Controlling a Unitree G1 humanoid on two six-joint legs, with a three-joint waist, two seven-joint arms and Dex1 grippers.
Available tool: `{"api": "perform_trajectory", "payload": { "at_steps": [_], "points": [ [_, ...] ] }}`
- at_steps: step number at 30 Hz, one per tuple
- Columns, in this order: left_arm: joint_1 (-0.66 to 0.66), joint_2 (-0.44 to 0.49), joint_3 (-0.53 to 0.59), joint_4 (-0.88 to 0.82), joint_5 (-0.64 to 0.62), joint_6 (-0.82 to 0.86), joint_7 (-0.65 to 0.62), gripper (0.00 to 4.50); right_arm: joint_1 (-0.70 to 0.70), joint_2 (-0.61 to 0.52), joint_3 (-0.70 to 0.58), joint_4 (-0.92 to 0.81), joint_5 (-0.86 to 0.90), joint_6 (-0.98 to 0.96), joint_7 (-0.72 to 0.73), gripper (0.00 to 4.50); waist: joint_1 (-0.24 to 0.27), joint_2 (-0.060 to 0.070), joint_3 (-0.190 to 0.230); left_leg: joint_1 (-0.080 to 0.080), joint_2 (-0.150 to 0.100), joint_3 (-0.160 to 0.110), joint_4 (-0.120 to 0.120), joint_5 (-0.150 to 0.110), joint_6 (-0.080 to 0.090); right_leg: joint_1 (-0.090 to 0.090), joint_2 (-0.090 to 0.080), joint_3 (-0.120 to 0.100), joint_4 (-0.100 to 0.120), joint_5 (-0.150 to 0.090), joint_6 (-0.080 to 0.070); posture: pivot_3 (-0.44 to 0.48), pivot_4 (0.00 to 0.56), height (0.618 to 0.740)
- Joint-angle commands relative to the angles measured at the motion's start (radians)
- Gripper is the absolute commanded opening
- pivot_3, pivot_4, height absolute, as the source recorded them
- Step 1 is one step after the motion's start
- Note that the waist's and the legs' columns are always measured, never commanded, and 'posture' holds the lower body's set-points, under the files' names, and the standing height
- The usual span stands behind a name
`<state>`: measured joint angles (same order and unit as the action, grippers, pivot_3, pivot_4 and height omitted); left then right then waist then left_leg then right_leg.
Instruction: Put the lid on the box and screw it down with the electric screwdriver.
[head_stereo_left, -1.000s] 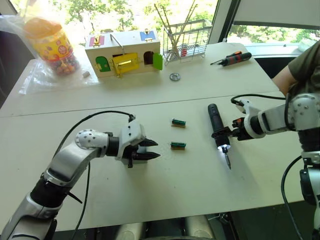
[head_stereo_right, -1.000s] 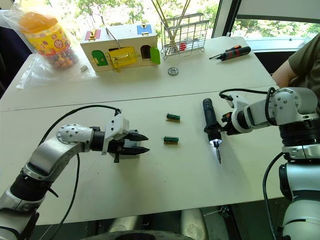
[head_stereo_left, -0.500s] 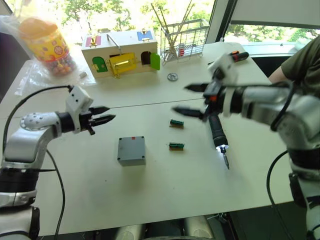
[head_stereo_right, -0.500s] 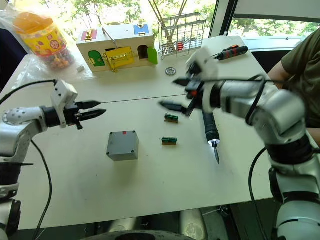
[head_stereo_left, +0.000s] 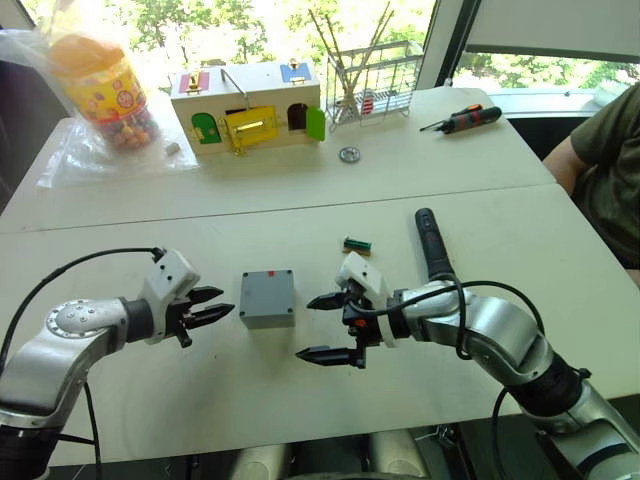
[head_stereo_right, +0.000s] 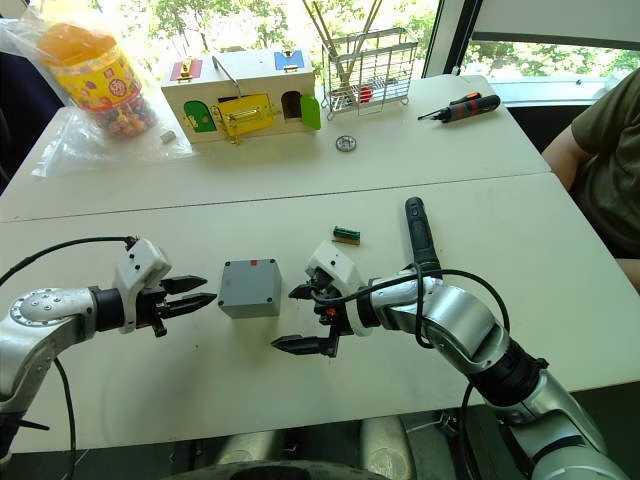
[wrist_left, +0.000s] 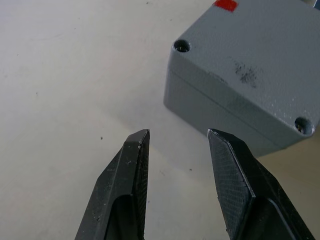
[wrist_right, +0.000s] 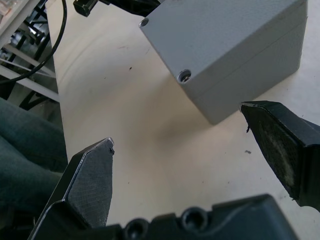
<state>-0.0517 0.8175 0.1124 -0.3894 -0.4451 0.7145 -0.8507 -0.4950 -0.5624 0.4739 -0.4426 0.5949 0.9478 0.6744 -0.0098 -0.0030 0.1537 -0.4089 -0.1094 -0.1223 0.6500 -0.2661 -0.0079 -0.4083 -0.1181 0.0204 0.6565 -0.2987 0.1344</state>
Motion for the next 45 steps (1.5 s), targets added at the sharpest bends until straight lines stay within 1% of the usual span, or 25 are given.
{"api": "perform_trajectory", "payload": {
  "at_steps": [1,6,8,11,14,17,19,22,26,29,33,39,45],
  "points": [
    [-0.055,-0.018,-0.046,0.041,0.025,-0.042,-0.001,1.83,-0.024,0.038,0.013,-0.004,-0.02,0.014,0.002,4.49,0.0,0.0,0.0,0.0,0.0,0.0,0.0,0.0,0.0,0.0,0.0,0.0,0.0,0.0,0.0,0.0,0.15,0.74],
    [-0.201,-0.078,-0.149,0.189,0.083,-0.127,-0.03,1.83,-0.019,0.111,0.003,-0.008,0.003,0.103,-0.024,4.49,0.001,-0.001,0.0,0.0,0.0,-0.001,0.0,0.0,-0.001,0.0,0.0,-0.002,0.0,0.0,0.0,0.0,0.15,0.74],
    [-0.232,-0.092,-0.172,0.238,0.113,-0.166,-0.036,1.83,-0.015,0.121,-0.005,-0.021,0.009,0.138,-0.029,4.49,-0.001,-0.001,0.0,0.0,-0.001,-0.001,0.0,0.0,-0.001,0.001,0.0,-0.003,0.0,0.0,0.0,0.0,0.15,0.74],
    [-0.277,-0.105,-0.179,0.329,0.164,-0.242,-0.027,1.83,-0.016,0.099,-0.029,-0.049,0.0,0.17,-0.036,4.49,-0.004,-0.001,0.0,0.0,-0.001,-0.001,-0.001,0.0,-0.001,0.0,0.0,-0.002,0.0,0.0,0.0,0.0,0.15,0.74],
    [-0.289,-0.082,-0.148,0.361,0.173,-0.265,-0.035,1.83,-0.031,0.054,-0.071,-0.075,0.005,0.193,-0.025,4.49,-0.005,-0.001,0.0,0.0,-0.001,-0.001,-0.001,0.0,-0.001,-0.001,0.0,-0.002,0.0,0.0,0.0,0.0,0.15,0.74],
    [-0.246,-0.016,-0.102,0.344,0.172,-0.264,-0.064,1.83,-0.053,0.011,-0.105,-0.059,-0.005,0.194,-0.01,4.49,-0.008,-0.001,0.0,0.0,-0.001,-0.001,-0.001,0.0,-0.001,-0.001,0.0,-0.002,0.0,0.0,0.0,0.0,0.15,0.74],
    [-0.203,0.021,-0.079,0.309,0.153,-0.249,-0.09,1.83,-0.068,0.001,-0.103,-0.03,-0.025,0.174,-0.003,4.49,-0.011,-0.001,0.0,0.0,0.0,-0.001,-0.001,0.0,-0.001,-0.001,0.0,-0.002,0.0,0.0,0.0,0.0,0.15,0.74],
    [-0.078,0.082,-0.036,0.165,0.069,-0.184,-0.171,1.83,-0.1,-0.009,-0.066,0.037,-0.089,0.086,0.028,4.49,-0.01,-0.001,0.0,0.0,0.0,-0.001,-0.002,0.0,-0.001,-0.002,0.0,-0.002,0.0,0.0,0.0,0.0,0.15,0.74],
    [0.013,0.113,-0.015,0.043,0.006,-0.104,-0.192,1.83,-0.126,-0.023,-0.006,0.102,-0.158,-0.014,0.098,4.49,0.0,0.0,0.0,0.0,0.0,0.0,-0.001,0.0,-0.001,-0.001,0.0,-0.001,0.0,0.0,0.0,0.0,0.15,0.74],
    [0.023,0.082,-0.045,0.007,0.004,-0.084,-0.158,1.83,-0.142,0.015,0.015,0.14,-0.185,-0.046,0.113,4.49,0.0,0.0,0.0,0.0,0.0,-0.001,-0.001,0.0,0.0,0.0,0.0,-0.001,0.0,0.0,0.0,0.0,0.15,0.74],
    [-0.049,-0.008,-0.075,0.044,0.029,-0.094,-0.077,1.83,-0.135,0.032,0.032,0.123,-0.193,-0.055,0.147,4.49,-0.001,-0.001,0.0,0.0,0.0,-0.002,-0.001,0.0,-0.001,0.0,0.0,-0.002,0.0,0.0,0.0,0.0,0.15,0.74],
    [-0.132,-0.059,-0.136,0.141,0.092,-0.159,-0.059,1.83,-0.095,0.045,0.039,0.049,-0.184,-0.012,0.144,4.49,-0.003,-0.001,0.0,0.0,0.0,-0.002,-0.001,0.001,-0.001,0.0,0.0,-0.002,0.0,0.0,0.0,0.0,0.15,0.74],
    [-0.179,-0.083,-0.154,0.203,0.125,-0.204,-0.067,1.83,-0.073,0.061,0.022,0.023,-0.191,0.032,0.109,4.49,-0.003,-0.001,0.0,0.0,0.0,-0.001,-0.001,0.001,-0.001,0.0,0.0,-0.002,0.0,0.0,0.0,0.0,0.15,0.74]
  ]
}}
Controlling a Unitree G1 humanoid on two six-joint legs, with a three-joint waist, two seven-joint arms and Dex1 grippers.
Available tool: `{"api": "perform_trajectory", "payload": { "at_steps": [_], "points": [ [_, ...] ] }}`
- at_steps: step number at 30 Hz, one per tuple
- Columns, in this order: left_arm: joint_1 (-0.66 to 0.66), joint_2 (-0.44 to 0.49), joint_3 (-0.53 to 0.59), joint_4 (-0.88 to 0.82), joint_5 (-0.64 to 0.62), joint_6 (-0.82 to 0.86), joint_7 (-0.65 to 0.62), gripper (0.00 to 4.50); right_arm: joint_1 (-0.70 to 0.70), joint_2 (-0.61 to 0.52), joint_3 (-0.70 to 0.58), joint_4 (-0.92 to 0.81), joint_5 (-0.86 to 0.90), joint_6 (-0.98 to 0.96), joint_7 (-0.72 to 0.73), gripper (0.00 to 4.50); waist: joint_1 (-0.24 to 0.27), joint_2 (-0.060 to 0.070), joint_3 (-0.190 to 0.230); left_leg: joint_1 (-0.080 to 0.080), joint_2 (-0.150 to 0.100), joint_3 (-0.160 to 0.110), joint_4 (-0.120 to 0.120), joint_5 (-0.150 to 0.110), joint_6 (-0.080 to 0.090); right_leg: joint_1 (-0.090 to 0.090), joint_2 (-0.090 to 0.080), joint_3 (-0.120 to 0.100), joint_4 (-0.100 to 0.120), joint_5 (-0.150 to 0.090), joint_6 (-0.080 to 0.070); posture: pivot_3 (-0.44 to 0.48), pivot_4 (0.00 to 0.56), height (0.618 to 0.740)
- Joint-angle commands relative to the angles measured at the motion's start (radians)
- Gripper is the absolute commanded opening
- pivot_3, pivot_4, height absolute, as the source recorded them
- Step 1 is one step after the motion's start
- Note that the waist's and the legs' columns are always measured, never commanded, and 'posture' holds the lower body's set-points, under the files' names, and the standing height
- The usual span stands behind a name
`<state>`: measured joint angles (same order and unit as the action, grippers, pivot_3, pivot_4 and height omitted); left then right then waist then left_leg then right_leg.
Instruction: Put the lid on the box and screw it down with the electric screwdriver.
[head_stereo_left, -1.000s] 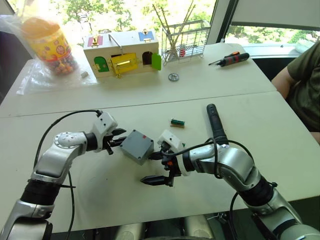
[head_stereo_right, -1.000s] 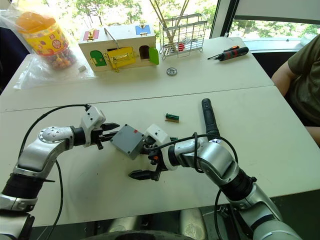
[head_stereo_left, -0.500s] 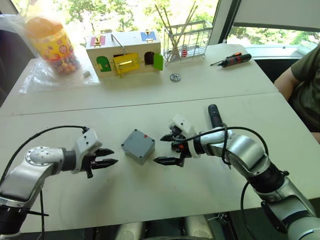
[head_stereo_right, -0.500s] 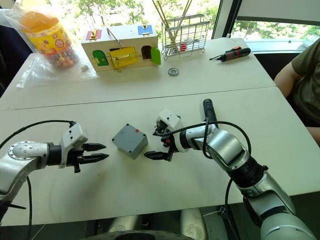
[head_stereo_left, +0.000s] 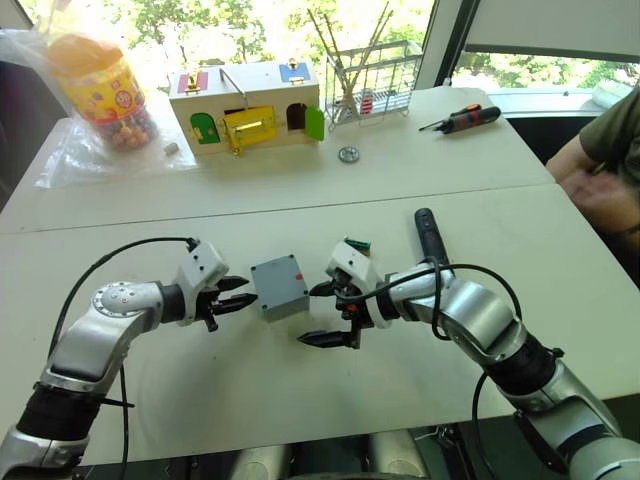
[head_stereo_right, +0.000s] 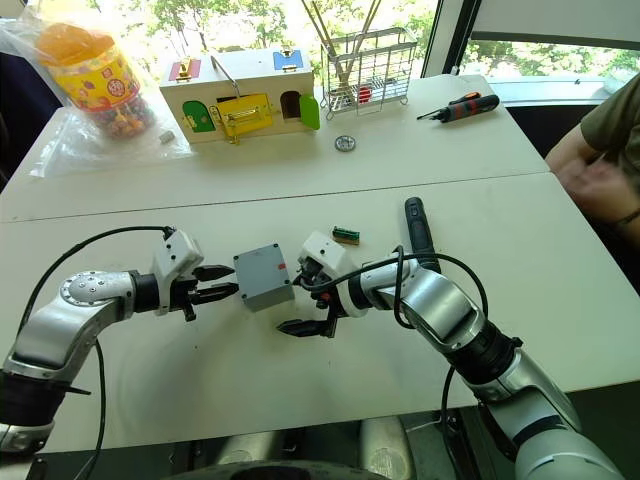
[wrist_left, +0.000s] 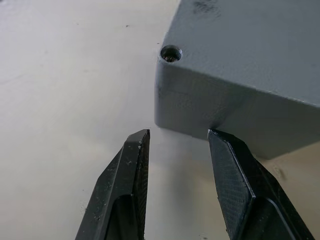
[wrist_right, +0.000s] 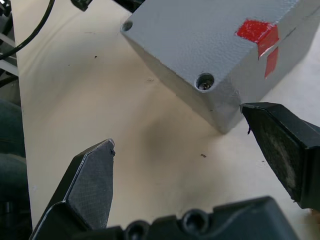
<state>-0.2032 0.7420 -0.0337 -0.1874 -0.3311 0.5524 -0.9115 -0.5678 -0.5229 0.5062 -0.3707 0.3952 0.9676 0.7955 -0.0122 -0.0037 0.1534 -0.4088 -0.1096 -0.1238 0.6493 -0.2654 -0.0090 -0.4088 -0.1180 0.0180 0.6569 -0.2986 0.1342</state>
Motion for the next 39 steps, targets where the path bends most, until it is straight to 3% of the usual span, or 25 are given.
{"api": "perform_trajectory", "payload": {
  "at_steps": [1,9,14,17,21,26,30,39],
  "points": [
    [-0.034,-0.011,-0.01,0.01,0.016,-0.047,-0.005,1.83,0.001,0.022,-0.013,-0.051,0.009,0.019,-0.017,4.49,0.0,0.0,0.0,0.0,0.0,0.0,0.0,0.0,0.0,0.0,0.0,0.0,0.0,0.0,0.0,0.0,0.15,0.74],
    [-0.056,-0.014,0.005,0.03,0.035,-0.075,-0.001,1.83,-0.005,0.012,-0.12,-0.09,0.052,0.079,-0.038,4.49,0.001,0.0,0.0,0.0,0.0,0.0,0.0,0.0,0.0,0.0,0.0,0.0,0.0,0.0,0.0,0.0,0.15,0.74],
    [-0.055,0.05,0.06,0.003,0.007,-0.053,-0.034,1.83,0.019,-0.048,-0.315,-0.152,0.158,0.065,0.016,4.49,0.0,0.0,0.0,0.0,0.0,0.0,0.0,0.0,0.0,0.0,0.0,0.0,0.0,0.0,0.0,0.0,0.15,0.74],
    [-0.07,0.082,0.102,-0.066,-0.072,0.025,-0.063,1.83,-0.008,-0.057,-0.401,-0.049,0.145,0.017,-0.007,4.49,-0.001,0.0,0.0,0.0,0.0,0.0,0.0,0.0,0.0,0.0,0.0,0.0,0.0,0.0,0.0,0.0,0.15,0.74],
    [-0.092,0.087,0.117,-0.187,-0.182,0.144,-0.066,1.83,-0.023,-0.029,-0.383,0.148,0.037,-0.142,-0.044,4.49,-0.001,0.0,0.0,0.0,0.0,0.0,0.0,0.0,0.0,0.001,0.0,0.0,0.0,0.0,0.0,0.0,0.15,0.74],
    [-0.107,0.073,0.068,-0.302,-0.204,0.196,-0.03,1.83,-0.034,0.032,-0.333,0.341,-0.064,-0.315,-0.049,4.49,-0.006,0.0,0.0,0.0,0.0,0.001,-0.001,0.0,0.0,0.0,0.0,0.001,0.0,0.0,0.0,0.0,0.15,0.74],
    [-0.135,0.04,0.049,-0.314,-0.2,0.205,0.015,1.83,-0.057,0.07,-0.316,0.425,-0.111,-0.383,-0.052,3.47,-0.006,0.0,0.0,0.0,0.0,0.001,0.0,0.0,-0.001,-0.001,0.0,0.001,0.002,0.0,0.0,0.0,0.15,0.74],
    [-0.161,0.04,0.05,-0.279,-0.219,0.205,0.022,1.83,-0.086,0.132,-0.319,0.531,-0.17,-0.435,-0.081,3.47,-0.003,0.0,0.0,0.0,0.0,0.001,0.0,0.0,-0.001,-0.001,0.001,0.001,0.003,0.0,0.0,0.0,0.15,0.74]
  ]
}}
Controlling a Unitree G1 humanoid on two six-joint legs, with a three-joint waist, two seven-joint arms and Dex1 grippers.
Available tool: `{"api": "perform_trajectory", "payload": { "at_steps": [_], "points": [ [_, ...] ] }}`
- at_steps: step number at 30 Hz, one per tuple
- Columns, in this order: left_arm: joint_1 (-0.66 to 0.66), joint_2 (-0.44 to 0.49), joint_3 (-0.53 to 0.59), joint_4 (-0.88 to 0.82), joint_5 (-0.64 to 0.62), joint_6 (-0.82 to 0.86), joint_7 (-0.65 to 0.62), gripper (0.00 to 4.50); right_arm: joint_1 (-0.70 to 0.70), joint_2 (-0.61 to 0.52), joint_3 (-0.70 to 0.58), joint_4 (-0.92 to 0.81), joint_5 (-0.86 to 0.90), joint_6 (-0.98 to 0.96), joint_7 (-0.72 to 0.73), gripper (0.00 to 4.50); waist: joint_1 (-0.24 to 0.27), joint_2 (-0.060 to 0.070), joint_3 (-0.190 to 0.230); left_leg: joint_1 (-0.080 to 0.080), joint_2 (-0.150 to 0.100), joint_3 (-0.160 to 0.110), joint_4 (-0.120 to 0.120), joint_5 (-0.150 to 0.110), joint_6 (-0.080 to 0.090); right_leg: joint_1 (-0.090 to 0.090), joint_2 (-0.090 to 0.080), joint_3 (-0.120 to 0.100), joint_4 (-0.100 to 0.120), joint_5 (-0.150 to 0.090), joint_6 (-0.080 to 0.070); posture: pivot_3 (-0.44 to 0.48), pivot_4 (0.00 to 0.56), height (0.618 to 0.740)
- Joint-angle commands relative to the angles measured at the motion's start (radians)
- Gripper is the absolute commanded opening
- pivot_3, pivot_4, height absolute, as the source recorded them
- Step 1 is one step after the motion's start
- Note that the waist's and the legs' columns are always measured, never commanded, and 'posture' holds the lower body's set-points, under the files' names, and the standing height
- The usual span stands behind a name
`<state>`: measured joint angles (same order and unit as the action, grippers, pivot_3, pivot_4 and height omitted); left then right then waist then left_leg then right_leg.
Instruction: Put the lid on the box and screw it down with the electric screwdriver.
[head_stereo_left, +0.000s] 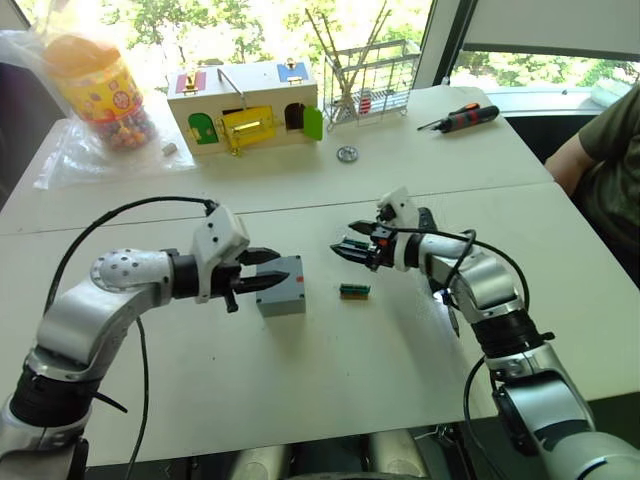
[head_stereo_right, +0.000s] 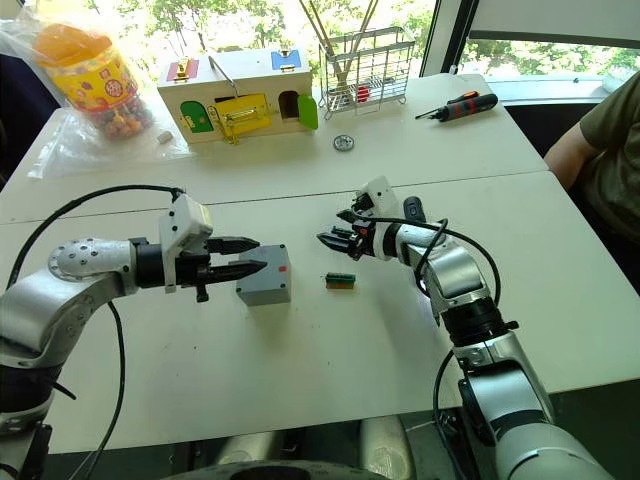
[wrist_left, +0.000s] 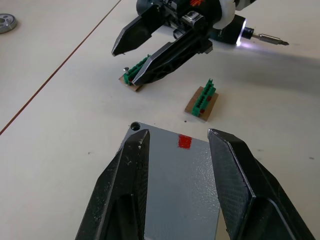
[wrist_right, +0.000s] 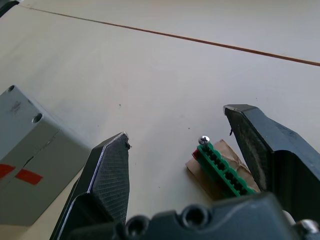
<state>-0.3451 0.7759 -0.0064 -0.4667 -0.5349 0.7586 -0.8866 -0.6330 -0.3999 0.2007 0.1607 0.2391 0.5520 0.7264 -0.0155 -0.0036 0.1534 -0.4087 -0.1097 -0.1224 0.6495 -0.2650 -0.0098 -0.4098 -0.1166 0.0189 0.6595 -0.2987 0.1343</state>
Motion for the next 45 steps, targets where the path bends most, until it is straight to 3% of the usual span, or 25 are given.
{"api": "perform_trajectory", "payload": {
  "at_steps": [1,7,11,16,26,38,45],
  "points": [
    [-0.021,0.008,0.023,0.002,-0.017,-0.002,-0.006,1.83,-0.021,0.011,-0.014,0.006,-0.019,-0.019,-0.014,3.47,0.0,0.0,0.0,0.0,0.0,0.0,0.0,0.0,0.0,0.0,0.0,0.0,0.0,0.0,0.0,0.0,0.15,0.74],
    [-0.029,0.016,0.028,0.023,-0.024,-0.005,-0.014,1.83,-0.015,0.027,-0.025,0.019,-0.023,-0.005,-0.022,3.47,-0.003,0.0,0.0,0.0,0.0,0.0,0.0,0.0,0.0,-0.001,0.0,0.0,0.001,0.0,0.0,0.0,0.15,0.74],
    [-0.028,0.018,0.029,0.048,-0.021,-0.013,-0.019,1.83,-0.022,0.042,-0.036,0.029,-0.024,0.003,-0.032,2.39,-0.002,0.0,0.0,0.0,0.0,0.0,0.0,0.0,0.0,-0.001,0.0,0.0,0.001,0.0,0.0,0.0,0.15,0.74],
    [-0.009,0.022,0.026,0.061,-0.008,-0.029,-0.023,1.83,-0.018,0.049,-0.042,0.028,-0.026,0.012,-0.041,0.07,-0.003,0.0,0.0,0.0,0.0,0.0,0.0,0.0,0.0,-0.001,0.0,0.0,0.002,0.0,0.0,0.0,0.15,0.74],
    [-0.006,0.015,0.017,0.076,0.011,-0.05,-0.023,1.83,0.003,0.039,-0.056,-0.009,-0.019,0.028,-0.043,0.07,-0.002,0.0,0.0,0.0,0.0,0.0,0.0,0.0,0.0,-0.001,0.0,0.0,0.002,0.0,0.0,0.0,0.15,0.74],
    [-0.007,0.018,0.036,0.144,0.023,-0.079,-0.029,1.83,-0.032,0.041,-0.111,-0.244,0.065,0.169,-0.049,0.07,-0.002,0.0,0.0,0.0,0.0,0.0,0.0,0.0,0.0,-0.002,0.0,0.0,0.003,0.0,0.0,0.0,0.15,0.74],
    [0.067,0.111,0.087,0.116,-0.014,-0.044,-0.098,1.83,0.006,0.09,-0.028,-0.422,0.139,0.263,-0.034,0.07,-0.007,0.0,0.0,0.0,0.0,0.0,-0.001,0.0,0.0,-0.003,-0.001,0.001,0.003,0.0,0.0,0.0,0.15,0.74]
  ]
}}
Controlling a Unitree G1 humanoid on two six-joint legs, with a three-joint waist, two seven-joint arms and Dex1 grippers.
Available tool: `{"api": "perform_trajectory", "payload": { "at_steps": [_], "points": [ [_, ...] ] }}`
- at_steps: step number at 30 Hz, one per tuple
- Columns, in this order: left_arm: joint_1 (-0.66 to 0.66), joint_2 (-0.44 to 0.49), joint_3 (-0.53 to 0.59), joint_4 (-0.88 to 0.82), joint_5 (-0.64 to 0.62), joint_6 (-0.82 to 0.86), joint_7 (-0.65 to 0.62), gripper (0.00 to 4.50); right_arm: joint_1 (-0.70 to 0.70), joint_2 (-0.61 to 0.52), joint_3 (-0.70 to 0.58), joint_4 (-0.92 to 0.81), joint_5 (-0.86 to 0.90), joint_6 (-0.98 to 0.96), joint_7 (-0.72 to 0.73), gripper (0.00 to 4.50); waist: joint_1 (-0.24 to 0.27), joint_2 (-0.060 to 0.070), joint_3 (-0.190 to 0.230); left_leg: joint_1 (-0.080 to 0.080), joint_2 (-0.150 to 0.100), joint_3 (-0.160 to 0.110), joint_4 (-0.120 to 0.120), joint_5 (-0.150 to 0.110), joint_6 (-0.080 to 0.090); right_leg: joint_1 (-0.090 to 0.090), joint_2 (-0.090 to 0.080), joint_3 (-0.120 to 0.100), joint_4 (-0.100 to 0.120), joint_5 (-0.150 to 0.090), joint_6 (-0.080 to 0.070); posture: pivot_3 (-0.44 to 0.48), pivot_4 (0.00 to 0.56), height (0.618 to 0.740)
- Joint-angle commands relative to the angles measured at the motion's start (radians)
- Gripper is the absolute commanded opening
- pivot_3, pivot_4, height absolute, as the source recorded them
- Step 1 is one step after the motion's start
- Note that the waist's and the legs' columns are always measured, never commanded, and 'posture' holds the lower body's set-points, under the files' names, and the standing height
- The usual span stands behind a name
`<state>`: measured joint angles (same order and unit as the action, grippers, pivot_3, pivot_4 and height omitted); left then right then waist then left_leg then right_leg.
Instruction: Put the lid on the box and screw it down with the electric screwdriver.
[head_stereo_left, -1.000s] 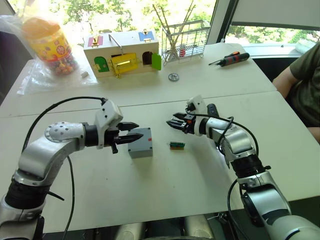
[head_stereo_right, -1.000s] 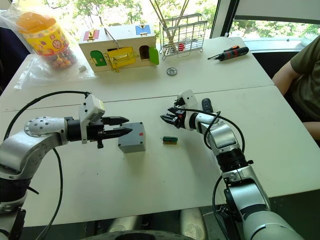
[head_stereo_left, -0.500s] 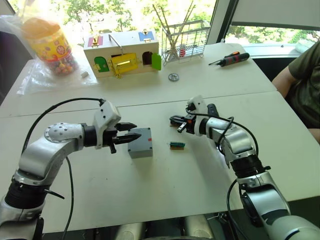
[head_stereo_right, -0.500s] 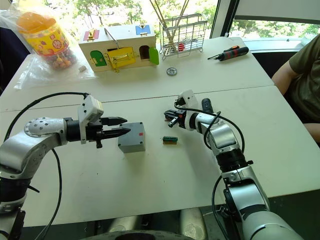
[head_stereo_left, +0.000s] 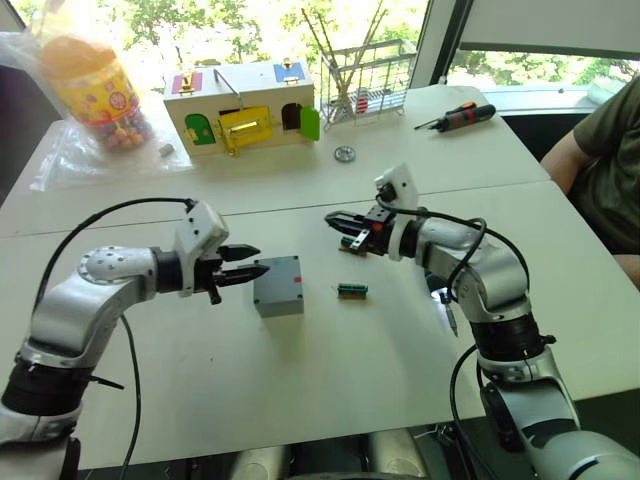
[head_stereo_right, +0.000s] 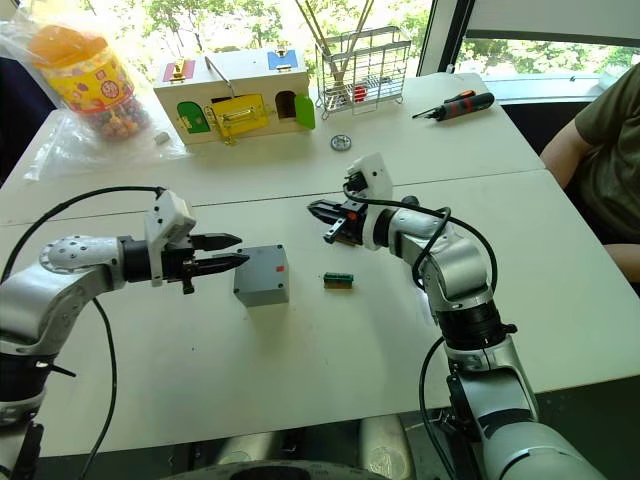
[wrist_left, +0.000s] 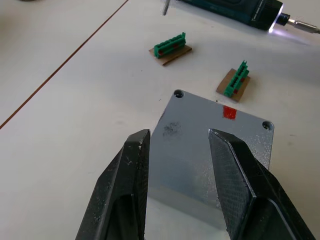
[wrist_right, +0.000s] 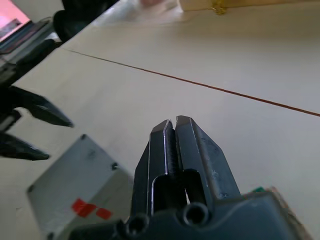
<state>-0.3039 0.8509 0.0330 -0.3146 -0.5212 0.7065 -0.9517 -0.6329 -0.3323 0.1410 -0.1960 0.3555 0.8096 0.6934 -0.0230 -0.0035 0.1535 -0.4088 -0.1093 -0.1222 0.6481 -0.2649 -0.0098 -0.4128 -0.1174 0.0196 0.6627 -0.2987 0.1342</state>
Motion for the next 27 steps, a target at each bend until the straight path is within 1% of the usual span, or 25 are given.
{"api": "perform_trajectory", "payload": {
  "at_steps": [1,4,11,27],
  "points": [
    [0.04,0.05,0.051,-0.044,-0.032,0.014,-0.042,1.83,0.012,0.032,0.046,-0.068,0.02,0.002,-0.008,0.07,0.001,0.0,0.0,0.0,0.0,0.0,0.0,0.0,0.0,0.0,0.0,0.0,0.0,0.0,0.0,0.0,0.15,0.74],
    [0.062,0.069,0.06,-0.054,-0.035,0.013,-0.047,1.83,0.03,0.053,0.073,-0.076,0.026,0.009,-0.012,0.07,0.007,0.0,0.0,0.0,0.0,0.0,0.0,0.0,0.0,0.0,0.0,0.0,0.0,0.0,0.0,0.0,0.15,0.74],
    [0.064,0.059,0.067,-0.074,-0.047,0.025,-0.022,1.83,0.056,0.054,0.123,-0.042,0.0,-0.025,-0.013,0.07,0.007,0.0,0.0,0.0,-0.001,0.0,0.001,0.0,0.0,0.001,0.0,0.0,0.0,0.0,0.0,0.0,0.15,0.74],
    [0.04,0.042,0.039,-0.073,-0.049,0.026,0.006,1.83,0.053,0.058,0.117,0.023,-0.013,-0.066,-0.026,0.07,0.004,0.0,0.0,0.0,-0.001,0.0,0.001,0.0,0.0,0.0,0.0,0.0,0.0,0.0,0.0,0.0,0.15,0.74]
  ]
}}
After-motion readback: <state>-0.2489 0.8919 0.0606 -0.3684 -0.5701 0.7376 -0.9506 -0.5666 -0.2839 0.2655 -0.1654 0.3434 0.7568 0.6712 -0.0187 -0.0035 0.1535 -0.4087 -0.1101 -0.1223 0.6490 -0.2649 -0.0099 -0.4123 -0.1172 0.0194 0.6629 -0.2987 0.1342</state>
